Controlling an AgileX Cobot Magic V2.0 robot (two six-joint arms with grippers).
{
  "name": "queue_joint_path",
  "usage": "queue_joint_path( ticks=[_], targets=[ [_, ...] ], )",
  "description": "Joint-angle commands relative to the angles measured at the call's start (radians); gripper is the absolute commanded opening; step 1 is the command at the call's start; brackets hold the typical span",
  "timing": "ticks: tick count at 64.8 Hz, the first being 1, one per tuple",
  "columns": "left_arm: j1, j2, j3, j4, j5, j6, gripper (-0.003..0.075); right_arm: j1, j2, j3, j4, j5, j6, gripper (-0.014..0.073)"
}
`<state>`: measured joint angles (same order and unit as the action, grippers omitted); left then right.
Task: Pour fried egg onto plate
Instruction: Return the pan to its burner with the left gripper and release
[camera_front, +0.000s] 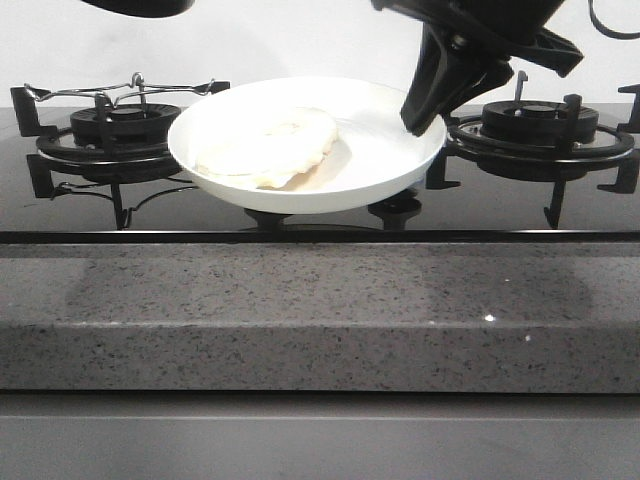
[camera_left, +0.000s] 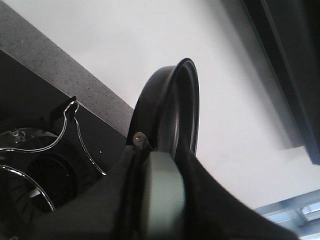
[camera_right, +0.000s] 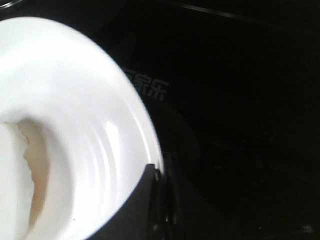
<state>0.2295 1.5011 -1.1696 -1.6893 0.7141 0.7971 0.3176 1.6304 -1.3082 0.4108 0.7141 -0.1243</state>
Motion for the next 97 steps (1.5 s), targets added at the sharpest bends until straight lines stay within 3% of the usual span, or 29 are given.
queue_joint_path(
  ticks=[1,31,55,67,87,97],
  targets=[
    [0.022,0.01,-0.036,-0.149,0.076,-0.008,-0.0019,-0.002,-0.035,-0.022,0.013,-0.047,-0.009,-0.0068],
    [0.031,0.184,-0.036,-0.134,0.183,-0.162,-0.0018,-0.002,-0.035,-0.022,0.013,-0.047,-0.009,-0.0068],
    [0.076,0.196,-0.036,-0.06,0.2,-0.162,-0.0004,-0.002,-0.035,-0.022,0.013,-0.047,-0.009,-0.0068],
    [0.091,0.196,-0.036,-0.018,0.234,-0.162,0.0103,-0.002,-0.035,-0.022,0.013,-0.047,-0.009,-0.0068],
    [0.091,0.196,-0.036,-0.017,0.264,-0.16,0.0498,-0.002,-0.035,-0.022,0.013,-0.047,-0.009,-0.0068],
    [0.098,0.196,-0.036,-0.017,0.283,-0.156,0.0531,-0.002,-0.035,-0.022,0.013,-0.047,-0.009,-0.0068]
  ],
)
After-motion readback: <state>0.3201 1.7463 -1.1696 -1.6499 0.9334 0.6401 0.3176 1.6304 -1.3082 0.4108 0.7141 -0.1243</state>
